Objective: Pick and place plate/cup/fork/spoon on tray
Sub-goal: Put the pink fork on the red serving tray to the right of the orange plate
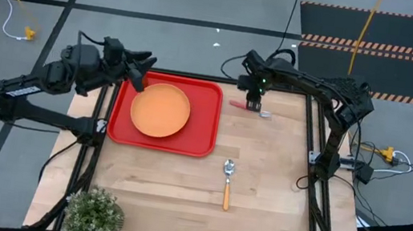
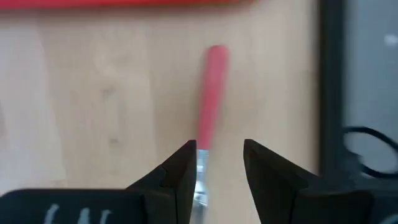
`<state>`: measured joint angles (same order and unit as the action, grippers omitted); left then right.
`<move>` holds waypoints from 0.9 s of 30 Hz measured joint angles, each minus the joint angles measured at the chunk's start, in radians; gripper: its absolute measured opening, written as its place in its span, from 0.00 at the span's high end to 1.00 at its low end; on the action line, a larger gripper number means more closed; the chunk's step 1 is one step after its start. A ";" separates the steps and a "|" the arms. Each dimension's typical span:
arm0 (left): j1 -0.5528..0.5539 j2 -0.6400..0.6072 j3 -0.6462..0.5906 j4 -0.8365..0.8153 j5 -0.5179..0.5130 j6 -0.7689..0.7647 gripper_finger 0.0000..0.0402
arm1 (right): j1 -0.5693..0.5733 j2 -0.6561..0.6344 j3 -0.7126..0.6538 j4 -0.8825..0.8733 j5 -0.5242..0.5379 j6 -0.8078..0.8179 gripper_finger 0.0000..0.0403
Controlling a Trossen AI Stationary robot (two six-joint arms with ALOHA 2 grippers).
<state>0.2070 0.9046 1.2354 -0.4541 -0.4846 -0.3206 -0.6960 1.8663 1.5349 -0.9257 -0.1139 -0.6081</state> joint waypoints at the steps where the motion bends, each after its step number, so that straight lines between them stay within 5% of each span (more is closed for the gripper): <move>1: 0.000 0.006 0.000 0.000 -0.006 -0.001 0.62 | -0.002 0.000 -0.029 0.012 -0.019 -0.007 0.69; 7: 0.000 0.049 0.000 0.002 -0.015 -0.005 0.62 | -0.005 0.000 -0.167 0.118 -0.039 -0.014 0.67; 18: 0.000 0.128 0.000 0.003 -0.015 -0.034 0.62 | -0.026 0.000 -0.245 0.255 0.007 -0.007 0.44; 27: 0.004 0.144 0.000 0.002 -0.015 -0.040 0.62 | -0.045 0.000 -0.340 0.302 -0.019 0.011 0.45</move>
<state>0.2108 1.0482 1.2354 -0.4522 -0.4999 -0.3607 -0.7406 1.8668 1.1947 -0.6237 -0.1331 -0.5967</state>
